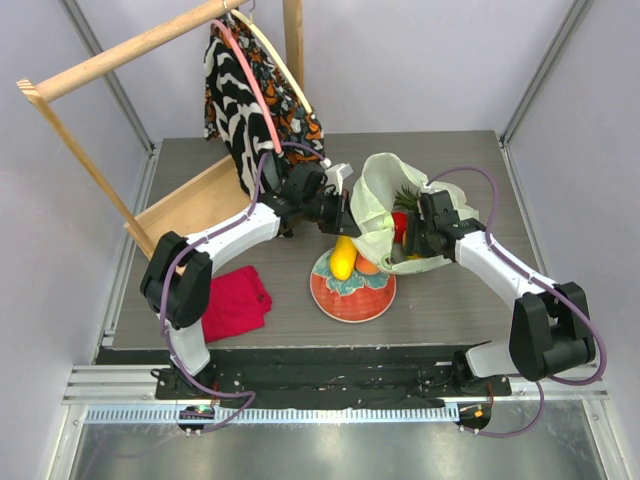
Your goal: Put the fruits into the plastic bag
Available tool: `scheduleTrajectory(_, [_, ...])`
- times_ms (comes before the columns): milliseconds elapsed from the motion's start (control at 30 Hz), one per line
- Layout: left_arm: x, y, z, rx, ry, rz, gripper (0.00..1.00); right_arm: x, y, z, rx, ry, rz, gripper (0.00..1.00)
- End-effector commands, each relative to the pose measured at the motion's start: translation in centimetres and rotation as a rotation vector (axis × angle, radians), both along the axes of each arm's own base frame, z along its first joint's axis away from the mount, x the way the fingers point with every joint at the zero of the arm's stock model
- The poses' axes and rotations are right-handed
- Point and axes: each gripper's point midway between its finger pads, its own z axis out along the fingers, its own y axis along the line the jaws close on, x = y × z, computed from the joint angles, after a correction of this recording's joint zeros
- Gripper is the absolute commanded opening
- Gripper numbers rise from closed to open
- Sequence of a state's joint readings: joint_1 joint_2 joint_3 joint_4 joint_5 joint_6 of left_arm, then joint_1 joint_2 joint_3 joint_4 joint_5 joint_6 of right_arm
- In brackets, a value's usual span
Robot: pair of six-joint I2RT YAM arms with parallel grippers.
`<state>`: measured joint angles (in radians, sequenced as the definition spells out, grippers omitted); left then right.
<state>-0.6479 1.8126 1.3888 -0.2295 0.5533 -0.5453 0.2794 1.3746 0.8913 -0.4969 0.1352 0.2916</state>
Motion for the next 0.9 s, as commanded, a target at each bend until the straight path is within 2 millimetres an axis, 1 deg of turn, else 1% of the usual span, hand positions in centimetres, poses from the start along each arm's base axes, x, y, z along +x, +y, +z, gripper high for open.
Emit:
scheduleTrajectory(0, [0.2,-0.2,2.9,-0.046,-0.060,-0.009,0.00,1.2,0.5,1.7,0.028,-0.078,-0.005,0.45])
scheduleTrajectory(33, [0.2,-0.2,3.0,-0.046,-0.062,-0.009,0.00,1.3,0.4,1.9,0.027,-0.086,-0.007,0.48])
scheduleTrajectory(67, [0.2,-0.2,3.0,-0.046,-0.060,-0.009,0.00,1.4,0.5,2.2,0.030,-0.095,-0.003,0.63])
scheduleTrajectory(100, [0.2,-0.2,2.9,-0.044,-0.060,-0.010,0.00,1.4,0.5,2.2,0.029,-0.096,-0.002,0.68])
scheduleTrajectory(167, [0.2,-0.2,2.9,-0.045,-0.059,-0.009,0.00,1.4,0.4,2.6,0.030,-0.107,-0.005,0.73])
scheduleTrajectory(233, [0.2,-0.2,3.0,-0.046,-0.060,-0.011,0.00,1.4,0.4,2.8,0.034,-0.117,-0.005,0.74])
scheduleTrajectory(367, [0.2,-0.2,3.0,-0.046,-0.060,-0.009,0.00,1.5,0.7,3.7,0.049,-0.144,0.011,0.81])
scheduleTrajectory(467, [0.1,-0.3,3.1,-0.048,-0.059,-0.013,0.00,1.6,0.9,4.8,0.062,-0.181,0.020,0.82])
scheduleTrajectory(500, [0.2,-0.2,3.1,-0.048,-0.062,-0.011,0.00,1.6,1.0,5.7,0.073,-0.211,0.022,0.82])
scheduleTrajectory(567, [0.2,-0.2,3.0,-0.046,-0.060,-0.011,0.00,1.8,1.5,6.8,0.107,-0.257,0.044,0.81])
scheduleTrajectory(633, [0.2,-0.2,3.0,-0.047,-0.058,-0.010,0.00,1.3,2.1,8.4,0.158,-0.327,0.070,0.80])
scheduleTrajectory(667, [0.2,-0.2,2.9,-0.045,-0.059,-0.011,0.00,1.5,2.8,9.8,0.198,-0.390,0.095,0.79])
scheduleTrajectory(700, [0.2,-0.2,3.0,-0.046,-0.060,-0.011,0.00,1.2,3.6,10.6,0.247,-0.416,0.118,0.79])
scheduleTrajectory(733, [0.2,-0.2,2.9,-0.045,-0.059,-0.009,0.00,0.7,3.7,11.6,0.274,-0.462,0.134,0.78])
scheduleTrajectory(767, [0.2,-0.2,2.9,-0.046,-0.060,-0.011,0.00,0.6,4.8,12.9,0.324,-0.510,0.181,0.77])
scheduleTrajectory(833, [0.1,-0.3,2.9,-0.048,-0.057,-0.010,0.00,-0.1,5.6,13.6,0.372,-0.544,0.223,0.77])
scheduleTrajectory(867, [0.1,-0.2,2.9,-0.047,-0.055,-0.010,0.00,-0.4,6.2,14.8,0.403,-0.584,0.262,0.76])
